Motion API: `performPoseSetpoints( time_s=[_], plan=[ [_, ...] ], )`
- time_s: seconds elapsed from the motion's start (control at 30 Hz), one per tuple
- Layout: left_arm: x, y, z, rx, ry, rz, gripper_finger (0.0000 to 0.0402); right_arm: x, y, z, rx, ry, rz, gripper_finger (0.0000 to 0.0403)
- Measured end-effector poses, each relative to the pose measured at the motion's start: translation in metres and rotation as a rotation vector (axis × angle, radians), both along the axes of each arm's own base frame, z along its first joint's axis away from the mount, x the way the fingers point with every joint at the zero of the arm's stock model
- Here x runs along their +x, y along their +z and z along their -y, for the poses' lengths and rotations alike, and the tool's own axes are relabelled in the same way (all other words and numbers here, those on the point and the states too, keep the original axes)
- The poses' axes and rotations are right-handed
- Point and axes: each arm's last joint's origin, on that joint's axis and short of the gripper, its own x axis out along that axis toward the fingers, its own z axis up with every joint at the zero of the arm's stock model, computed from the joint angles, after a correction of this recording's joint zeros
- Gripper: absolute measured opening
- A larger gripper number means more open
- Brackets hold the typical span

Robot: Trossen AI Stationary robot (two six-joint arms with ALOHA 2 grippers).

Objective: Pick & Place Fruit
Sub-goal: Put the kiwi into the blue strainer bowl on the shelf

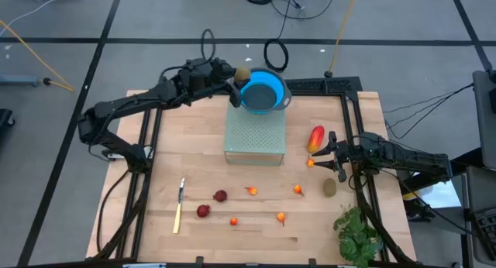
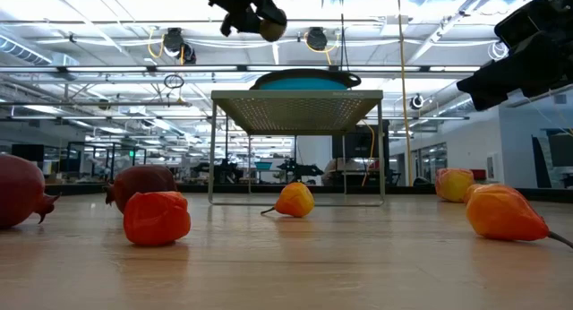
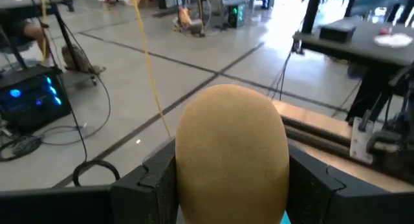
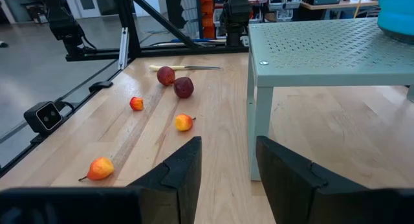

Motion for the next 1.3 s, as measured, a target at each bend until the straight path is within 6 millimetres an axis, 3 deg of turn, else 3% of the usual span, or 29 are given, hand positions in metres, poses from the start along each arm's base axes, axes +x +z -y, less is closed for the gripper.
performPoseSetpoints(
  time_s=[0.5,0.77,0.97,1.3],
  plan=[
    [0.049,-0.040,-0.024,-0.017,-0.064,-0.054,0.0202,0.000,0.000,0.000,0.000,-0.001,0.000,0.0139],
    [0.074,-0.052,-0.035,-0.036,-0.095,-0.202,0.0202,0.000,0.000,0.000,0.001,-0.001,-0.001,0.0139],
    [0.080,-0.057,-0.038,-0.039,-0.104,-0.256,0.0202,0.000,0.000,0.000,0.003,-0.002,0.000,0.0139],
    [0.073,-0.064,-0.043,-0.097,-0.102,-0.332,0.0202,0.000,0.000,0.000,0.001,-0.001,-0.001,0.0139]
  ],
)
